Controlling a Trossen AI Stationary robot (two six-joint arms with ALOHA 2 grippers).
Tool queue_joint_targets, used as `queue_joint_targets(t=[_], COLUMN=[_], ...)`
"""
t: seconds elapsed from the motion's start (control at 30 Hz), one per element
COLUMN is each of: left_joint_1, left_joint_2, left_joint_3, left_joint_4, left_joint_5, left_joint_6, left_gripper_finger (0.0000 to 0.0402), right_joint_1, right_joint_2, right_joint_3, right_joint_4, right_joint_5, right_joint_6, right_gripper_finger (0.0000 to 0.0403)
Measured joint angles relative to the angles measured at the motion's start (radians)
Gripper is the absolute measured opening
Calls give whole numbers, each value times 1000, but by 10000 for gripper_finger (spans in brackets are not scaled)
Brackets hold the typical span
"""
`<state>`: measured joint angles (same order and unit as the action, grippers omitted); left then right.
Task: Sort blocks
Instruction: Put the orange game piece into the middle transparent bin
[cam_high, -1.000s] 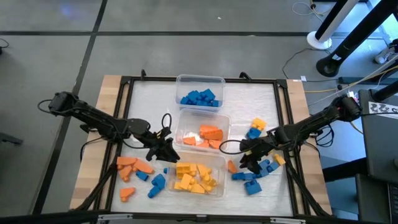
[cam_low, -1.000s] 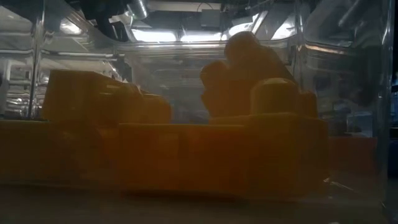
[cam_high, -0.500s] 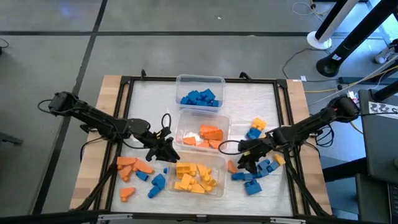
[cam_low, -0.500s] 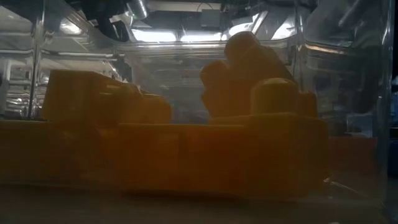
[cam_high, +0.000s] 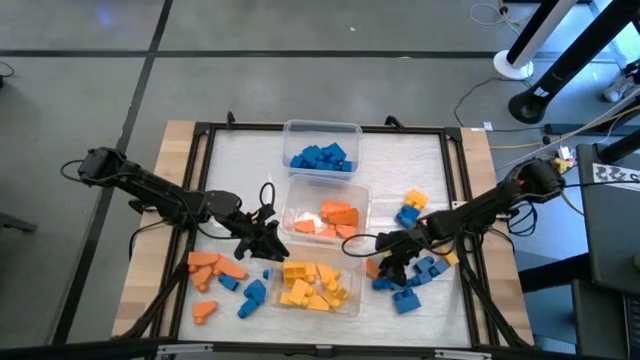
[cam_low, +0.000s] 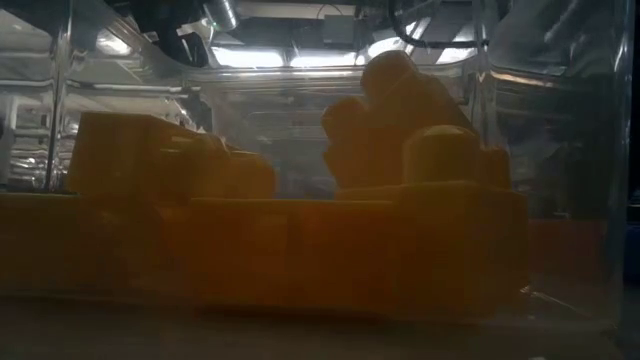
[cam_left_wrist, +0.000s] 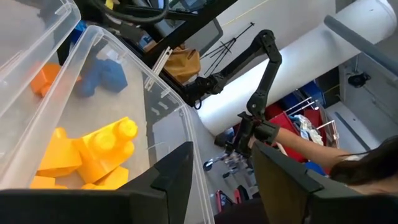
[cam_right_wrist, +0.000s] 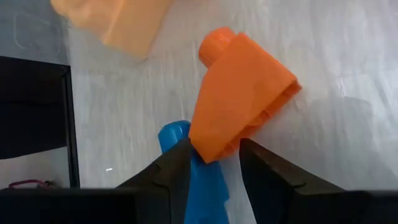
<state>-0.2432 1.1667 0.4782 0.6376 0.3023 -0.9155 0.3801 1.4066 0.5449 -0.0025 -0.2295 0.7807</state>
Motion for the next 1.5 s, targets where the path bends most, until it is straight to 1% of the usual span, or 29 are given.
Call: queue_joint_targets(t=[0.13, 0.27, 0.53, 0.63, 0.73, 0.87, 0.93, 1.0, 1.1, 1.27, 1.43, 1.5], left_joint_1=[0, 0, 0, 0, 0, 0, 0, 0, 0, 0, 0, 0], left_joint_2=[0, 0, 0, 0, 0, 0, 0, 0, 0, -2, -20, -30], left_joint_3=[0, 0, 0, 0, 0, 0, 0, 0, 0, 0, 0, 0], left_joint_4=[0, 0, 1, 1, 1, 1, 1, 1, 2, 5, 9, 5], left_joint_5=[0, 0, 0, 0, 0, 0, 0, 0, 0, 0, 0, 0], left_joint_6=[2, 0, -1, -1, -1, -1, -1, -1, -1, -1, -1, -1], left_gripper_finger=[155, 155, 155, 155, 155, 155, 155, 155, 155, 155, 155, 155], right_joint_1=[0, 0, 0, -1, 0, 0, -1, -1, -1, -1, -1, 0], right_joint_2=[36, 69, 145, 161, 163, 163, 163, 163, 162, 145, 97, 71], right_joint_3=[0, 0, 2, 2, 2, 3, 4, 5, 14, 44, 66, 68], right_joint_4=[34, 110, 165, 199, 216, 252, 263, 274, 285, 287, 288, 286], right_joint_5=[-16, -26, 2, 16, 41, 104, 114, 114, 74, 12, -84, -104], right_joint_6=[0, 0, 23, 24, 22, 9, -6, -6, -3, -20, -26, -26], right_gripper_finger=[138, 138, 134, 111, 70, 17, 12, 18, 20, 4, 3, 2])
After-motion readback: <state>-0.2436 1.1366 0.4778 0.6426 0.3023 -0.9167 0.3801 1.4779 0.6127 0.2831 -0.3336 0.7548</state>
